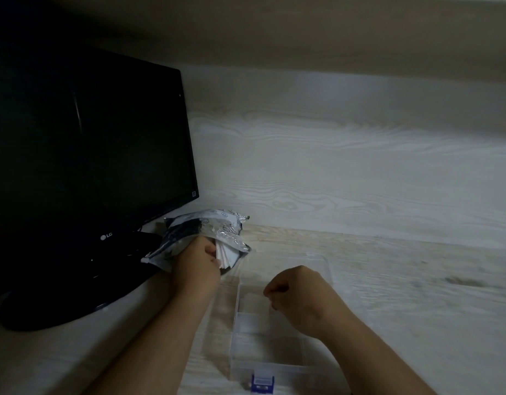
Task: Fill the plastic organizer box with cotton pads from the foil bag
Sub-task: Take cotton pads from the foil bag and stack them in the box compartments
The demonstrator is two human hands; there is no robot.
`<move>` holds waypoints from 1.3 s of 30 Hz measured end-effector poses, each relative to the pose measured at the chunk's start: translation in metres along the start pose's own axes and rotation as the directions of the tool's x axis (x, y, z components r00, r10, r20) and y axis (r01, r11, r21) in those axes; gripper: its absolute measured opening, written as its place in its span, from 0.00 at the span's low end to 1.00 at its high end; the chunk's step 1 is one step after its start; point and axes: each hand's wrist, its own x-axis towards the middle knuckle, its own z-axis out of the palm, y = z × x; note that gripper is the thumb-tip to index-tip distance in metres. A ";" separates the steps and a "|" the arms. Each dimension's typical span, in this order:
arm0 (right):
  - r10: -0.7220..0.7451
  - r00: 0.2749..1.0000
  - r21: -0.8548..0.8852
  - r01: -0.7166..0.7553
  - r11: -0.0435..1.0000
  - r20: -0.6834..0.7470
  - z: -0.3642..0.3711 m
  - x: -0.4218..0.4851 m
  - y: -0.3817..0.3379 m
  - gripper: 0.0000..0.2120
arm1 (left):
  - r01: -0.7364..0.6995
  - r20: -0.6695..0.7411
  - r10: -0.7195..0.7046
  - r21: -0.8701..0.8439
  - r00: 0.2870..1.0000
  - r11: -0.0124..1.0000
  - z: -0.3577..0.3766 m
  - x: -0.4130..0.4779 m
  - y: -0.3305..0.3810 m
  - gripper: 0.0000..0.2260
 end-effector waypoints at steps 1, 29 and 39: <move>-0.001 1.000 -0.001 0.001 1.000 -0.002 0.000 0.000 0.000 0.13 | 0.002 0.006 -0.002 -0.002 1.000 1.000 0.000 0.000 0.000 0.11; -0.006 1.000 0.002 0.006 1.000 -0.010 0.003 0.002 0.001 0.12 | -0.239 0.052 0.240 0.410 0.969 0.880 -0.006 -0.007 0.009 0.11; -0.023 0.999 -0.012 0.023 1.000 -0.026 0.002 0.001 0.000 0.12 | -0.193 0.000 0.204 0.317 0.979 0.929 -0.021 -0.020 0.028 0.04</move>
